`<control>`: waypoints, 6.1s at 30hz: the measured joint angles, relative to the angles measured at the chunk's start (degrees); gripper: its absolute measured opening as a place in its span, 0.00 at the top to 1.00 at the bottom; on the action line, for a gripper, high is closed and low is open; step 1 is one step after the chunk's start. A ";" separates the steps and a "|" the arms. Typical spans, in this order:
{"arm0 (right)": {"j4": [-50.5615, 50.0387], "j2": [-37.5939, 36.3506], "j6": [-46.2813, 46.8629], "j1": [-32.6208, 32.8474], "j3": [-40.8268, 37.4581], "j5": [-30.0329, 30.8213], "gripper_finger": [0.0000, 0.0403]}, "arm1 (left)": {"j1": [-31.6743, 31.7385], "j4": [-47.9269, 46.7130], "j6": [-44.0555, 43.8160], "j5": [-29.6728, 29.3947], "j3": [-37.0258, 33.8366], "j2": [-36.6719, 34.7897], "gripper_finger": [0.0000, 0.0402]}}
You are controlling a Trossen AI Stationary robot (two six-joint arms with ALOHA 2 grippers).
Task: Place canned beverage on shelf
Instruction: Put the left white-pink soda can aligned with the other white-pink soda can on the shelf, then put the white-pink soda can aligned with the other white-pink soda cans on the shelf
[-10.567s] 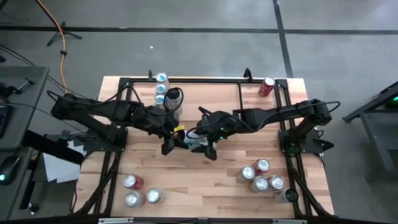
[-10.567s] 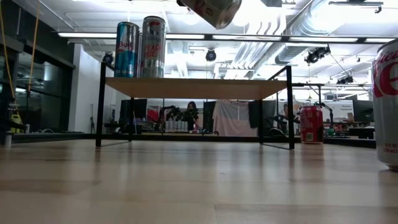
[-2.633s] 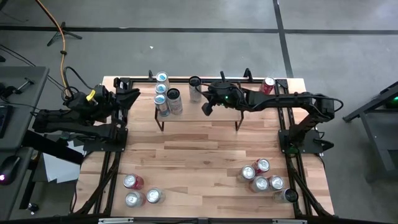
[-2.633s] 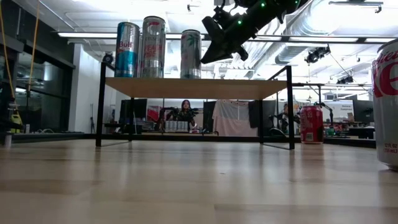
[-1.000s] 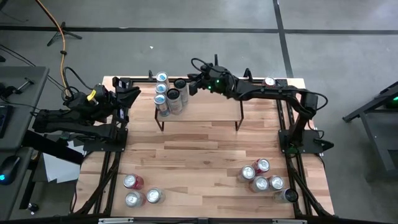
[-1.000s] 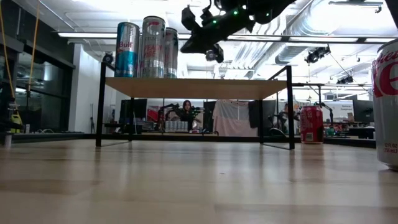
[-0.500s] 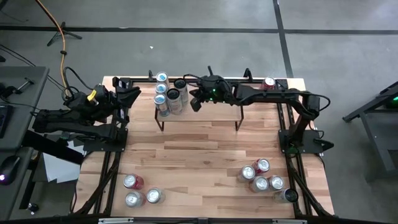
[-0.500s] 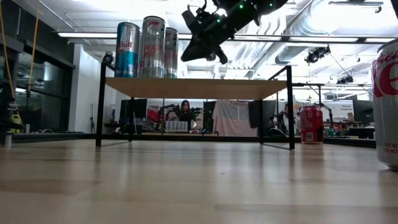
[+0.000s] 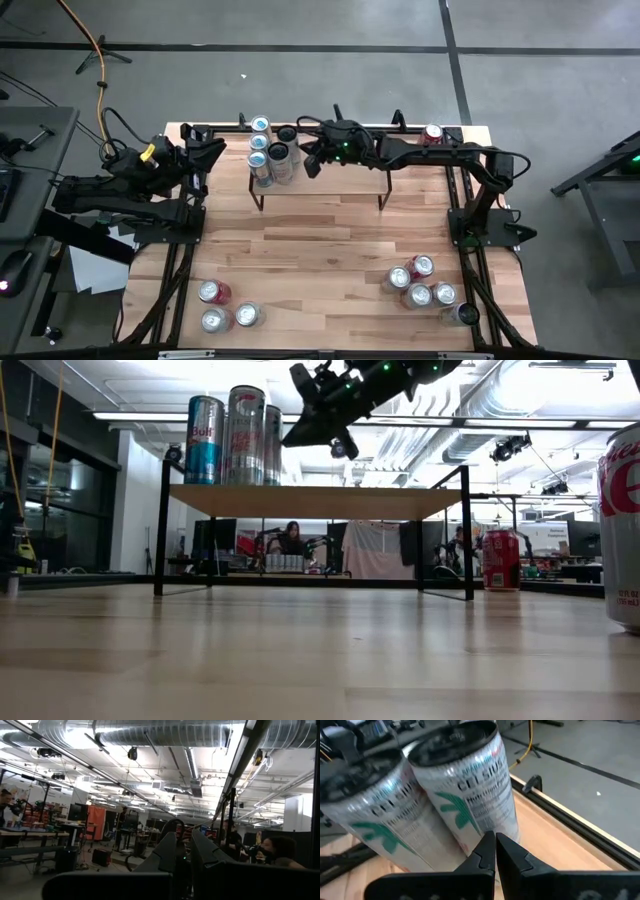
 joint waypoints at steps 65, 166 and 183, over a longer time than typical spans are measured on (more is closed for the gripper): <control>16.61 -55.83 0.98 6.93 -48.11 -1.22 1.00 | -0.02 -7.62 -7.29 0.42 -0.02 5.79 1.00; -79.37 -24.79 88.03 59.52 -0.52 -28.25 0.07 | -0.04 -10.93 -11.24 6.82 -0.02 5.64 0.93; -81.31 -9.65 82.06 64.83 -0.63 -34.26 0.07 | -0.04 -9.79 -10.45 6.82 -0.02 5.55 0.93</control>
